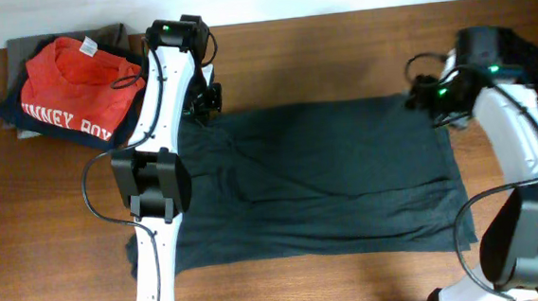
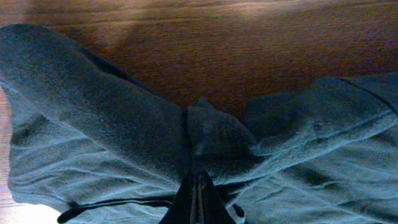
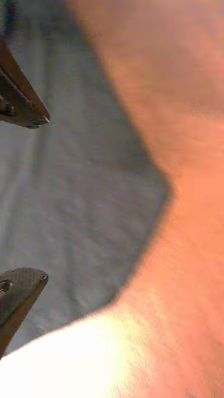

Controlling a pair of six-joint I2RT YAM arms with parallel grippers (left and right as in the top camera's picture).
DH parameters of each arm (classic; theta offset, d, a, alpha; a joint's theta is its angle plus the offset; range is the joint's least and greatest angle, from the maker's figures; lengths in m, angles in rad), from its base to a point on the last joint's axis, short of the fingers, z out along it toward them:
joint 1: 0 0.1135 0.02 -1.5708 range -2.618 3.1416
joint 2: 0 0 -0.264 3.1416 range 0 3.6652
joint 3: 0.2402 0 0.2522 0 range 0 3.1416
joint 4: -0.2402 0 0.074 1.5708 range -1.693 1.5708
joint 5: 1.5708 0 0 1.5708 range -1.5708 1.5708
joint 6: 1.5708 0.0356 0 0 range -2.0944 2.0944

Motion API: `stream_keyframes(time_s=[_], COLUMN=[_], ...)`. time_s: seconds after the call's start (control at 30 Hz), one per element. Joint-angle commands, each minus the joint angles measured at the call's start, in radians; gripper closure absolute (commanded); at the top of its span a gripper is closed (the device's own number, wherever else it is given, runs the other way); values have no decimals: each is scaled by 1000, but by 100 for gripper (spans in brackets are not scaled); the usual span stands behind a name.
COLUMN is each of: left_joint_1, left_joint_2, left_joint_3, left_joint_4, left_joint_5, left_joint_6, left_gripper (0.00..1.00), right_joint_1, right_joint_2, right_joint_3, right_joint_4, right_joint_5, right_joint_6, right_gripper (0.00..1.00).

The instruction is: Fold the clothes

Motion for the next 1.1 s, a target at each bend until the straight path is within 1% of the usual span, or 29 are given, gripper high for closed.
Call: stream_keyframes(time_s=[0.0, 0.3, 0.4, 0.53, 0.6, 0.67, 1.07], left_joint_1=[-3, -3, -3, -3, -3, -3, -3], left_joint_2=[-31, -31, -31, -31, -31, -31, -31], left_joint_3=[-5, -5, -5, -5, -5, -5, -5], left_joint_4=[-1, 3, 3, 6, 8, 7, 11], left_joint_5=[8, 8, 8, 8, 8, 8, 8], left_joint_6=[-13, -13, -13, -13, -13, -13, -13], left_gripper=[99, 99, 99, 99, 99, 99, 99], right_joint_1=[-14, -14, -14, -14, -14, -13, -13], right_joint_2=[86, 309, 352, 370, 376, 378, 419], right_joint_3=[56, 185, 199, 199, 199, 199, 198], right_joint_4=[25, 25, 40, 69, 78, 84, 105], right_joint_5=[-20, -21, -18, -1, -1, -1, 32], right_joint_6=[-24, -56, -79, -82, -81, -81, -81], right_gripper=[23, 24, 27, 27, 32, 32, 34])
